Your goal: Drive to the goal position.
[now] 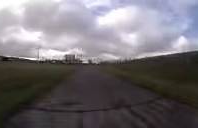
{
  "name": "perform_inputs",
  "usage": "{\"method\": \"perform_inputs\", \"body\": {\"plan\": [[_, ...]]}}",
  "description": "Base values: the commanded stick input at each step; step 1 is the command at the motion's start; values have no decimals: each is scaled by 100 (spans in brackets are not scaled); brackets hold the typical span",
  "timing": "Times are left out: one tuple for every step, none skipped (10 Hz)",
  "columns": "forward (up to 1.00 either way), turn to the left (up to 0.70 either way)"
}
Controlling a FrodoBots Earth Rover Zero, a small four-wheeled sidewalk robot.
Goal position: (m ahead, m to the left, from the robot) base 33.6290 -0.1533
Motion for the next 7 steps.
{"method": "perform_inputs", "body": {"plan": [[100, -21], [100, -6], [100, 0], [100, 0], [100, 0], [100, 0], [100, 0]]}}
